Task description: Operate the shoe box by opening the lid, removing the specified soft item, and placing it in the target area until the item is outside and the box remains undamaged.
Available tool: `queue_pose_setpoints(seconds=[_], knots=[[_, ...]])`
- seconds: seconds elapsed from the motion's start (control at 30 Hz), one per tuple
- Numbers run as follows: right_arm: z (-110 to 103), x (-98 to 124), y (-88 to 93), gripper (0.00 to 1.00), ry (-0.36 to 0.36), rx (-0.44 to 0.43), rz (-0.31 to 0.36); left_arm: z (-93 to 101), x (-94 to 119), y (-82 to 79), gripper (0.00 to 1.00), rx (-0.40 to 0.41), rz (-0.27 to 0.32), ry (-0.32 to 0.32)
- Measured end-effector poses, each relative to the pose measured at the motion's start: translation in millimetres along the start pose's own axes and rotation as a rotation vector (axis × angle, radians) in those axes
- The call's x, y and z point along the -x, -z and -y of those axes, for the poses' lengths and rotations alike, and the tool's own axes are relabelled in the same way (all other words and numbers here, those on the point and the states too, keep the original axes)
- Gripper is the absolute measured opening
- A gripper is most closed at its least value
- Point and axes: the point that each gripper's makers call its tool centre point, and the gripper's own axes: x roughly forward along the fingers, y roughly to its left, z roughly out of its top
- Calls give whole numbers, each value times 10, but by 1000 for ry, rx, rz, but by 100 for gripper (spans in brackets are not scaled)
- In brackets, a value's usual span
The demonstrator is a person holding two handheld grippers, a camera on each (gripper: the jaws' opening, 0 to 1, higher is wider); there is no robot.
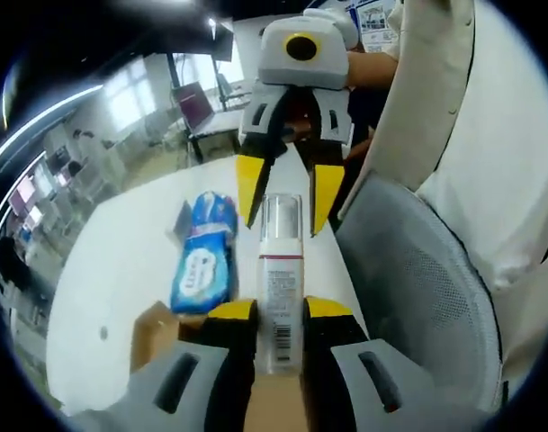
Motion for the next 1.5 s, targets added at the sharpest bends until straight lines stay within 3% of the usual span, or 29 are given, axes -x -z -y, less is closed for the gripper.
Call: queue_pose_setpoints(seconds=[0.53, 0.83, 1.13, 1.33, 1.5], knots=[[-76, -36, 47, 16, 12, 16, -65, 51, -69, 55, 18, -56, -4, 32], [-111, -31, -37, 16, 12, 16, -50, 92, 13, 40, 18, -45, 7, 11], [-157, -35, -113, 16, -1, 25, -35, 124, 76, 31, 20, -21, 14, -35], [-166, -39, -105, 16, -8, 25, -45, 93, 105, 30, 27, 16, 37, -87], [-158, -43, -107, 16, -9, 14, -40, 79, 200, 54, 37, 108, 76, -146]])
